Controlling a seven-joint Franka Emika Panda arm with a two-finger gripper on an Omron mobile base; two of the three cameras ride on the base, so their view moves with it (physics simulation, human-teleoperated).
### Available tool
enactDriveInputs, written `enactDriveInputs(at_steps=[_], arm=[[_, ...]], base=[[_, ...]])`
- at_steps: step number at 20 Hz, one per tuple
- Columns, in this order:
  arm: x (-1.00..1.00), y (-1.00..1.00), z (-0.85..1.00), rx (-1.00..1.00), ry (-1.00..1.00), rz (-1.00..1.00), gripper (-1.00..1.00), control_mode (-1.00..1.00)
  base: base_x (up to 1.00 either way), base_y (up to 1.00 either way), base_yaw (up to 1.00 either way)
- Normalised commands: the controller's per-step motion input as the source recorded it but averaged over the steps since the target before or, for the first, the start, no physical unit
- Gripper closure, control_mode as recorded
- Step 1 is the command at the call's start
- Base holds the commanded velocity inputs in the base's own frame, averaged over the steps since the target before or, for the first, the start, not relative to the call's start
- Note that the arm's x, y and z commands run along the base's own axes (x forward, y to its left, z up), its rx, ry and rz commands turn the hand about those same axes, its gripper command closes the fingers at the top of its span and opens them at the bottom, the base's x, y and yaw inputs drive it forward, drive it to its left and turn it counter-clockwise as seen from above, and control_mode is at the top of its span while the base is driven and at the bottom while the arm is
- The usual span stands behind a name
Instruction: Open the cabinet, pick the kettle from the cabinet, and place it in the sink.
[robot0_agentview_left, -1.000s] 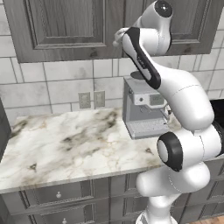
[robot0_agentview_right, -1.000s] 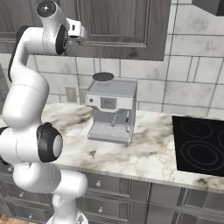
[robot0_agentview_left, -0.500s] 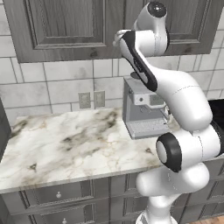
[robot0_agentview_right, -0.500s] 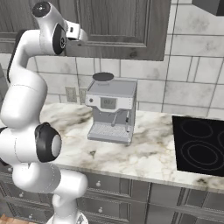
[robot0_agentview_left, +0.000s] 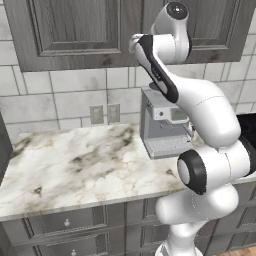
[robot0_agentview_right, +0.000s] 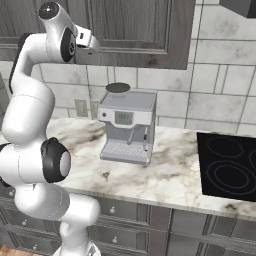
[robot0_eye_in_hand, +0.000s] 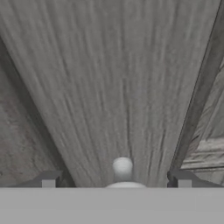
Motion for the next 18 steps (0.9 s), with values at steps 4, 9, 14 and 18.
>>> enactDriveInputs(at_steps=[4, 9, 14, 18], arm=[[0.27, -0.02, 0.0, 0.0, -0.12, 0.04, 1.0, -1.0], [0.24, -0.03, 0.07, 0.0, -0.12, 0.04, 1.0, -1.0], [0.23, -0.02, 0.2, -0.01, -0.11, 0.03, 1.0, -1.0], [0.21, 0.0, 0.19, 0.0, -0.04, 0.0, 1.0, -1.0]], base=[[0.0, 0.0, 0.0], [0.0, 0.0, 0.0], [0.0, 0.0, 0.0], [0.0, 0.0, 0.0]])
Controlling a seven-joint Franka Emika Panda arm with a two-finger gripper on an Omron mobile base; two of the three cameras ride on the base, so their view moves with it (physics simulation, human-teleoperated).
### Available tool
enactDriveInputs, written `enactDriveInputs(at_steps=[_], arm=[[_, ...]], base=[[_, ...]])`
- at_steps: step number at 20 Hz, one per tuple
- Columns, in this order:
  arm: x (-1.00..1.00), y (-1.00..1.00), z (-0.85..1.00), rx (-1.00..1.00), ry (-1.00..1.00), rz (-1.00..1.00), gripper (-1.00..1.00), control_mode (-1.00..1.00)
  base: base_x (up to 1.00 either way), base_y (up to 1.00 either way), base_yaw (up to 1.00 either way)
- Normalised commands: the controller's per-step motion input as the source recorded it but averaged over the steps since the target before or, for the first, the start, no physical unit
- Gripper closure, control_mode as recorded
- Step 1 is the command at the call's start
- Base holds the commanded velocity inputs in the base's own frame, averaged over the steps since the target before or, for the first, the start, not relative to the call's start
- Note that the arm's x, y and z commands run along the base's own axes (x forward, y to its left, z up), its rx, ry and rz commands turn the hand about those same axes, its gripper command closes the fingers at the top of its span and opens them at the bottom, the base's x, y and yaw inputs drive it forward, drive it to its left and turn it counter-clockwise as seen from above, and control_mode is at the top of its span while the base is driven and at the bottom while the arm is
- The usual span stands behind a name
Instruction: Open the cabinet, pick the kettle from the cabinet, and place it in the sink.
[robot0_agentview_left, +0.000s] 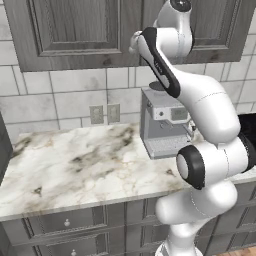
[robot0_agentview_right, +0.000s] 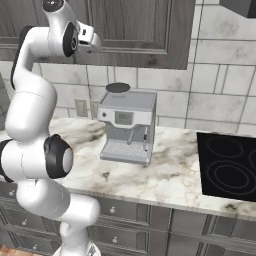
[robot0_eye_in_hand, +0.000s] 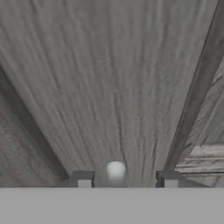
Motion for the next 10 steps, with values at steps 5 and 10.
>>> enactDriveInputs(at_steps=[5, 10], arm=[[0.23, 0.16, 0.08, 0.0, -0.11, 0.0, 1.0, -1.0], [0.08, 0.23, 0.03, 0.0, -0.19, 0.0, 1.0, -1.0]], base=[[0.0, 0.0, 0.0], [0.0, 0.0, 0.0]])
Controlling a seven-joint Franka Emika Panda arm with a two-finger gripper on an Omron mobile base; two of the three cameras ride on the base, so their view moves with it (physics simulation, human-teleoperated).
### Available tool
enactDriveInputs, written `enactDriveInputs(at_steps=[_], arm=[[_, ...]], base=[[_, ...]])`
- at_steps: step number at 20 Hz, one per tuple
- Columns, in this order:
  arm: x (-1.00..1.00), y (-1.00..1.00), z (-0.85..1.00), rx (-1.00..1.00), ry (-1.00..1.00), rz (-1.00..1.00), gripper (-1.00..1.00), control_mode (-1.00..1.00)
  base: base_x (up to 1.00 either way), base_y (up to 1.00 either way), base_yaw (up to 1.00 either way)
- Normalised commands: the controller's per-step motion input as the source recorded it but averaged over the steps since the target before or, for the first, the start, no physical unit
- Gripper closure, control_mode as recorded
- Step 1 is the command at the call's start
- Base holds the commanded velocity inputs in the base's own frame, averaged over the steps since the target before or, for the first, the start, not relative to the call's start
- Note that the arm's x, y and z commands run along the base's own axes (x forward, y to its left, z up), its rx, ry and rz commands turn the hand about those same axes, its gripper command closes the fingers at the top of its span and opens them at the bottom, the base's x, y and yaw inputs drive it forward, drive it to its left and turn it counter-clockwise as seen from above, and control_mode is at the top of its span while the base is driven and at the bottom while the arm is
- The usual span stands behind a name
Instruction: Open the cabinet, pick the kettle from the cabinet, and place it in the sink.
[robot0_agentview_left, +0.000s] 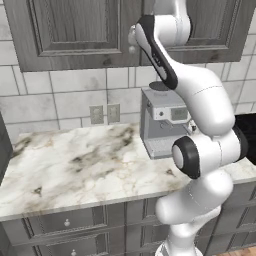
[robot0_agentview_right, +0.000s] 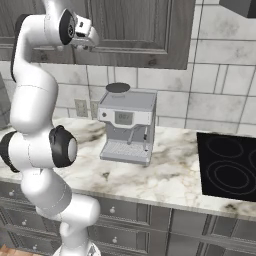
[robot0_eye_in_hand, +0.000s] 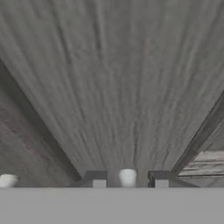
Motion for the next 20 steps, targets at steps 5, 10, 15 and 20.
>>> enactDriveInputs(at_steps=[5, 10, 15, 20], arm=[[-0.05, 0.25, -0.11, 0.07, -0.17, 0.0, 1.0, -1.0], [-0.28, 0.21, -0.28, 0.18, -0.13, 0.0, 1.0, -1.0], [-0.3, 0.18, -0.33, 0.21, -0.08, 0.0, 1.0, -1.0], [-0.39, 0.2, -0.32, 0.16, -0.05, 0.0, 1.0, -1.0]], base=[[0.0, 0.0, 0.0], [0.0, 0.0, 0.0], [0.0, 0.0, 0.0], [0.0, 0.0, 0.0]])
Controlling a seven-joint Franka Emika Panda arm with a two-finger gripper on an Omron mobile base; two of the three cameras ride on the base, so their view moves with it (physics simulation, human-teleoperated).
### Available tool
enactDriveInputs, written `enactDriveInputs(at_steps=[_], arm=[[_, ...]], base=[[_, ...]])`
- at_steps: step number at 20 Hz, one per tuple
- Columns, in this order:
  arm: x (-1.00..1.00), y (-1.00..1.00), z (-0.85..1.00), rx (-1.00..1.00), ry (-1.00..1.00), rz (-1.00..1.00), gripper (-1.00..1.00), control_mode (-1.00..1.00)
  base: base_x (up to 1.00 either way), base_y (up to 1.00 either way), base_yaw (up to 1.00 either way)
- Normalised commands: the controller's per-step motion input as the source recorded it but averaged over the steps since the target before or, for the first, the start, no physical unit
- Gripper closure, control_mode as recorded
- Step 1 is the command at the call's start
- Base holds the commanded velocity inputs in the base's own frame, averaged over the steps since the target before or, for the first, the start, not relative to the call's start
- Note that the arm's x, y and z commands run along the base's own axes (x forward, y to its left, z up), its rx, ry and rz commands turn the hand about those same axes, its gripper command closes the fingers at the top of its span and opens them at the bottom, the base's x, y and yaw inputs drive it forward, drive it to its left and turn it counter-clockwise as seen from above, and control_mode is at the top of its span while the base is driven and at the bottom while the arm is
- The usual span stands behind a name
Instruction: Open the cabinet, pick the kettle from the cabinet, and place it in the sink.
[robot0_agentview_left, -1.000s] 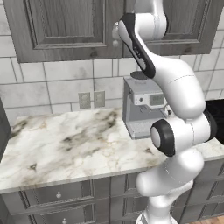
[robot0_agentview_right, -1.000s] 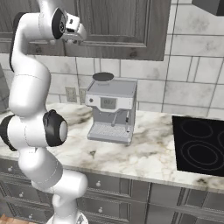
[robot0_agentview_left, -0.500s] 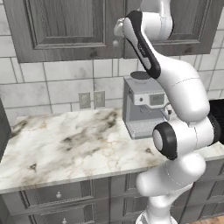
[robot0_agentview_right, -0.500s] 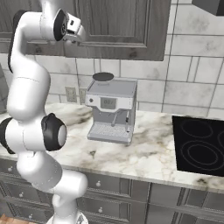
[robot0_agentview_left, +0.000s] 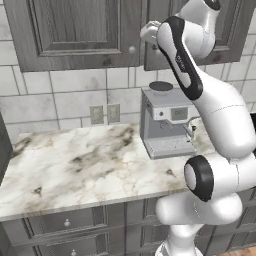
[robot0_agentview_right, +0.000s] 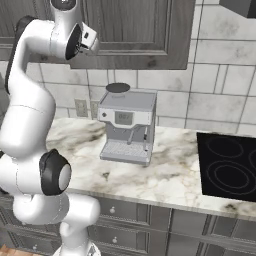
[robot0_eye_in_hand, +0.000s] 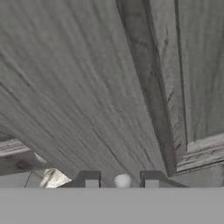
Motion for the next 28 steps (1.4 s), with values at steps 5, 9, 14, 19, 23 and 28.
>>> enactDriveInputs(at_steps=[5, 9, 14, 19, 23, 28], arm=[[-0.47, 0.26, -0.3, 0.1, -0.01, 0.0, 1.0, -1.0], [-0.49, 0.32, -0.35, 0.02, 0.0, 0.0, 1.0, -1.0], [-0.48, 0.21, -0.34, 0.01, 0.08, 0.02, 1.0, -1.0], [-0.5, 0.12, -0.34, 0.01, 0.1, 0.04, 1.0, -1.0], [-0.56, 0.03, -0.35, 0.03, 0.07, 0.07, 1.0, -1.0], [-0.59, 0.0, -0.36, 0.04, 0.04, 0.08, 1.0, -1.0]], base=[[0.0, 0.0, 0.0], [0.0, 0.0, 0.0], [0.0, 0.0, 0.0], [0.0, 0.0, 0.0], [0.0, 0.0, 0.0], [0.0, 0.0, 0.0]])
